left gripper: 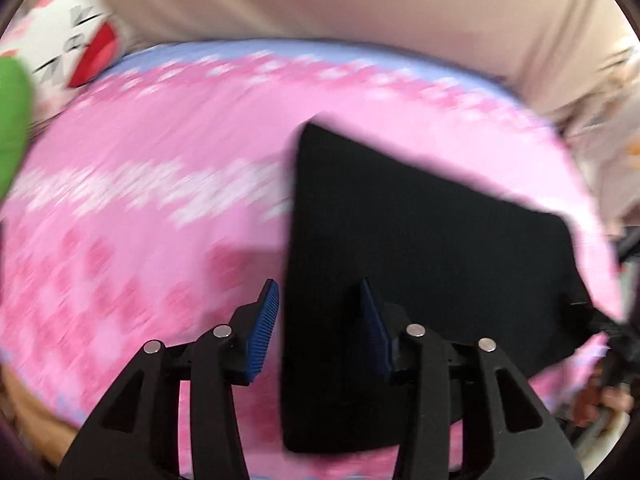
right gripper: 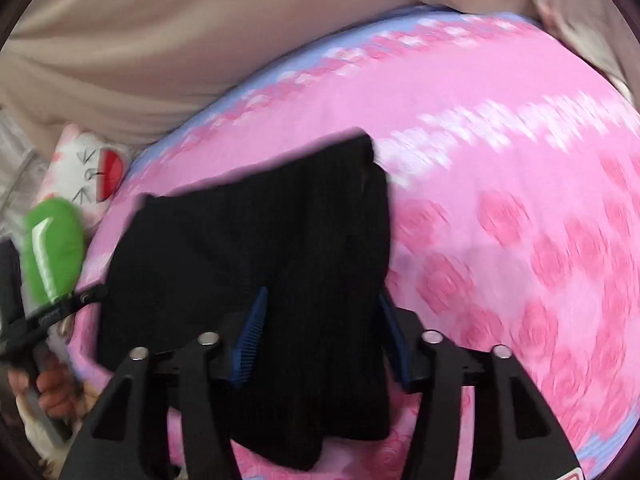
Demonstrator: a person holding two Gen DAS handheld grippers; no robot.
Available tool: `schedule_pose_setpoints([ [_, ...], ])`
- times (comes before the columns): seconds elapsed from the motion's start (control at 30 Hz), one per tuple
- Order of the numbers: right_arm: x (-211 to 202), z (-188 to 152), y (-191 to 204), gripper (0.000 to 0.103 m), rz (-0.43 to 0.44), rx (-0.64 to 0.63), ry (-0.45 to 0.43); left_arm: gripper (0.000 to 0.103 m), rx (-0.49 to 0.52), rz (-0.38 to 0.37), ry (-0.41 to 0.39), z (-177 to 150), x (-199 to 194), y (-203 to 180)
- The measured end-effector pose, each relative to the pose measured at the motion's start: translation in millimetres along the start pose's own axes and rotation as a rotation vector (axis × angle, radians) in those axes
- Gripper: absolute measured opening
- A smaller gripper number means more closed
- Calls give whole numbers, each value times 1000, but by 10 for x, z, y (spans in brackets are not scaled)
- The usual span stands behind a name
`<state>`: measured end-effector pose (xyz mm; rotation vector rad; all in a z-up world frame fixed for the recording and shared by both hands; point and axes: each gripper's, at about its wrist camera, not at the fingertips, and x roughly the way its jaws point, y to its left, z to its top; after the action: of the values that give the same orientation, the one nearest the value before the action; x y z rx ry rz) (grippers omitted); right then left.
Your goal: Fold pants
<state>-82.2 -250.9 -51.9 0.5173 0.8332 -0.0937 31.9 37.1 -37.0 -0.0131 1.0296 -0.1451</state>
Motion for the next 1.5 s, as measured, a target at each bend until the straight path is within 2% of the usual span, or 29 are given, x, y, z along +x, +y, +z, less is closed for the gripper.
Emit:
schedule_pose_setpoints([
  [0.03, -105, -13, -27, 54, 7, 27, -25, 45, -6, 12, -14, -45, -36, 69],
  [0.1, -383, 26, 22, 44, -64, 16, -121, 47, -27, 9, -67, -58, -203, 98],
  [0.13, -556, 82, 146, 23, -99, -43, -174, 48, -25, 12, -111, -38, -311, 70],
  [0.17, -626, 126, 257, 4, -104, -82, -185, 57, -7, 18, -162, -6, -416, -6],
  [0.2, -663, 177, 360, 2, -85, -109, -191, 64, 12, 22, -195, 25, -471, -106],
  [0.23, -670, 193, 463, 2, -52, -141, -185, 76, 39, 22, -229, 43, -512, -204],
  [0.27, -609, 234, 570, 2, -25, -179, -170, 82, 56, 24, -240, 49, -509, -278],
  [0.33, -346, 254, 774, 2, -7, -246, -103, 84, 104, 9, -235, 51, -395, -500],
  [0.4, 58, 329, 762, 1, -11, -257, -14, 84, 133, 15, -189, 31, -169, -627],
  [0.43, 338, 413, 629, 0, -72, -232, 24, 84, 139, 27, -159, 14, -29, -649],
  [0.47, 488, 473, 488, 0, -52, -193, 31, 85, 133, 31, -124, 23, 134, -638],
  [0.5, 489, 516, 410, 0, -13, -150, 23, 85, 124, 22, -121, 7, 178, -601],
  [0.53, 436, 574, 347, 0, 22, -77, 38, 85, 103, 22, -121, 21, 183, -550],
  [0.57, 338, 592, 387, 0, 14, -64, 20, 85, 81, 23, -123, 32, 154, -492],
  [0.6, 212, 571, 517, 0, -18, -108, -28, 84, 53, 24, -129, 57, 81, -396],
  [0.63, 144, 499, 641, 8, -30, -157, -49, 84, 25, 23, -146, 79, -14, -283],
  [0.7, 120, 394, 888, 8, 3, -249, -42, 89, -8, 40, -179, 112, -139, -99],
  [0.77, 375, 384, 976, 8, -15, -302, -2, 90, -28, 70, -188, 152, -180, 22],
  [0.83, 752, 485, 927, 0, -128, -295, 43, 90, -46, 91, -188, 167, -198, 120],
  [0.9, 745, 563, 950, 4, -109, -244, 29, 90, -47, 115, -185, 150, -202, 179],
  [0.93, 665, 583, 1074, 4, -53, -255, 14, 90, -46, 132, -189, 122, -208, 208],
  [1.03, 617, 516, 1548, 4, 89, -364, 29, 90, -57, 150, -179, 55, -196, 319],
  [1.1, 781, 461, 1850, 4, 133, -431, 68, 90, -68, 152, -166, 28, -180, 385],
  [1.27, 1625, 370, 2244, 3, 54, -518, 165, 92, -78, 184, -137, -47, -108, 469],
  [1.4, 1599, 318, 2507, 4, 37, -593, 131, 92, -87, 196, -106, -107, -27, 536],
  [1.5, 1363, 346, 2463, 4, 63, -553, 93, 92, -86, 199, -93, -120, 3, 553],
])
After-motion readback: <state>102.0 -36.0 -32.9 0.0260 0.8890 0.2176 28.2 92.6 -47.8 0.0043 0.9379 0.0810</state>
